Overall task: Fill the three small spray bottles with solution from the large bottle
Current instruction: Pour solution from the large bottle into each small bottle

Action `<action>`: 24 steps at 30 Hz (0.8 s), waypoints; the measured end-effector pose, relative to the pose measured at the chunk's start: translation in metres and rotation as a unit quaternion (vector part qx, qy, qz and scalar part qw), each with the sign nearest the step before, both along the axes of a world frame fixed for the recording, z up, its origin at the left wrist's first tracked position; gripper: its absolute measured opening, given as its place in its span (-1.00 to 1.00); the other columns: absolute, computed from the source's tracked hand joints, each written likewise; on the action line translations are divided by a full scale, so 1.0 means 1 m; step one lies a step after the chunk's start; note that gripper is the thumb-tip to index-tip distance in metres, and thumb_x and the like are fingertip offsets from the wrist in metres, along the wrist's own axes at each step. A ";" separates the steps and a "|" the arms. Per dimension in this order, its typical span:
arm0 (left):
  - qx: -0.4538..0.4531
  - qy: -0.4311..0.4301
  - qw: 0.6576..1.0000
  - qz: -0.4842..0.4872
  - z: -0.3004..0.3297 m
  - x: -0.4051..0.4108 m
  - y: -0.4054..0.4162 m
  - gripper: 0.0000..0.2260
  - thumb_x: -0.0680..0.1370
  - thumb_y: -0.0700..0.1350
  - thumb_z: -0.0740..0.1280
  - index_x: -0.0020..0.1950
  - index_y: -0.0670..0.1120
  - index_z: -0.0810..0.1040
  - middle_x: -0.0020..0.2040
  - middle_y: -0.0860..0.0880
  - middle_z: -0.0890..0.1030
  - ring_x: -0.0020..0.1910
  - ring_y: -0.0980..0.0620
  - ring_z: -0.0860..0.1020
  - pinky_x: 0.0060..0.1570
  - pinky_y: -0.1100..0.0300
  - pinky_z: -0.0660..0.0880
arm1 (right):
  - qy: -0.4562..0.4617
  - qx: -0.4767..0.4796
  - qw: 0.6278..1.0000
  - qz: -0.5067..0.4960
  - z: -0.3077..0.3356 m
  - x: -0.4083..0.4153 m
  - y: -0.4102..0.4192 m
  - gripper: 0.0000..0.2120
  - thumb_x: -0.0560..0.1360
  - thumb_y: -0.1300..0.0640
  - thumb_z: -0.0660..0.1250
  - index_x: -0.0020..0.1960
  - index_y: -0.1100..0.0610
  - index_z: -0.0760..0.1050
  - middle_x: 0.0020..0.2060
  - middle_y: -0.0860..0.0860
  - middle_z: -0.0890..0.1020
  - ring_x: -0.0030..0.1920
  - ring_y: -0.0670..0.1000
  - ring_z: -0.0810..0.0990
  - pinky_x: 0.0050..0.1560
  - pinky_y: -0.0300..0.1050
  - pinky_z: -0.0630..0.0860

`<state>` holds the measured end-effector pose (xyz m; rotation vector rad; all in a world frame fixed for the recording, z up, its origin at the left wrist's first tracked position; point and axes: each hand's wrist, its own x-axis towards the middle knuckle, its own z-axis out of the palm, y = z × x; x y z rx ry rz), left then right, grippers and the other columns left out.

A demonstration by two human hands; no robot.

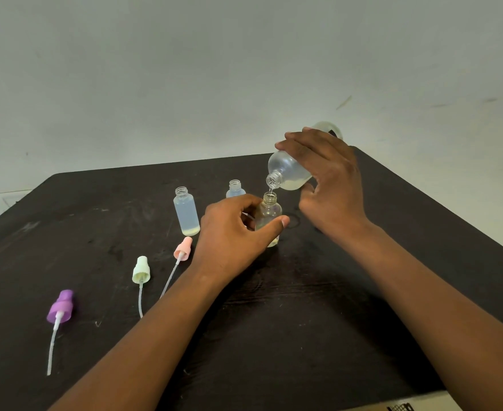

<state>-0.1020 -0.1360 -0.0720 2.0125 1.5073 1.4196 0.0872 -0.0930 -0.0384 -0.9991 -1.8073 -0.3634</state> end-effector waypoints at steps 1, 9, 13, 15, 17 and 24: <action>-0.001 -0.001 1.000 0.000 0.000 0.000 0.000 -0.62 0.40 0.36 0.49 -0.03 0.09 0.74 -0.22 0.17 0.70 -0.20 0.17 0.67 -0.15 0.05 0.68 | 0.001 0.000 1.000 0.001 0.000 0.000 0.000 -0.31 0.25 0.52 0.40 0.32 0.09 0.63 0.31 -0.03 0.64 0.43 0.10 0.52 0.42 0.15 0.42; -0.004 0.000 1.000 -0.001 0.000 0.000 0.000 -0.61 0.40 0.37 0.48 -0.02 0.09 0.74 -0.21 0.16 0.70 -0.20 0.17 0.67 -0.14 0.05 0.68 | -0.001 0.002 1.000 0.003 0.000 0.000 0.001 -0.30 0.24 0.51 0.37 0.32 0.09 0.63 0.31 -0.03 0.64 0.42 0.11 0.53 0.42 0.17 0.42; -0.005 0.000 1.000 -0.003 0.000 0.001 -0.001 -0.63 0.40 0.35 0.49 -0.03 0.09 0.74 -0.22 0.14 0.70 -0.20 0.15 0.67 -0.14 0.03 0.67 | -0.001 0.003 1.000 0.002 0.000 0.001 0.001 -0.30 0.24 0.51 0.37 0.32 0.08 0.63 0.32 -0.02 0.64 0.42 0.11 0.53 0.41 0.17 0.42; -0.004 0.003 1.000 -0.001 0.000 0.000 -0.001 -0.63 0.41 0.35 0.49 -0.03 0.09 0.74 -0.23 0.14 0.70 -0.20 0.15 0.67 -0.13 0.03 0.67 | -0.002 0.003 1.000 0.001 -0.001 0.001 0.001 -0.30 0.24 0.51 0.38 0.33 0.08 0.63 0.32 -0.02 0.64 0.43 0.11 0.53 0.41 0.18 0.43; -0.005 0.004 1.000 -0.003 0.000 0.000 -0.001 -0.63 0.41 0.35 0.49 -0.02 0.08 0.74 -0.22 0.15 0.70 -0.20 0.15 0.67 -0.13 0.04 0.67 | -0.001 0.004 1.000 0.000 -0.001 0.001 0.001 -0.30 0.24 0.51 0.38 0.32 0.09 0.63 0.32 -0.02 0.64 0.42 0.11 0.53 0.41 0.18 0.43; -0.004 0.004 1.000 -0.005 0.001 0.000 -0.001 -0.59 0.40 0.37 0.47 0.00 0.08 0.75 -0.20 0.16 0.71 -0.19 0.17 0.67 -0.12 0.05 0.67 | -0.001 0.001 1.000 0.002 0.000 0.001 0.000 -0.30 0.24 0.52 0.38 0.32 0.10 0.63 0.31 -0.01 0.64 0.43 0.11 0.53 0.41 0.20 0.43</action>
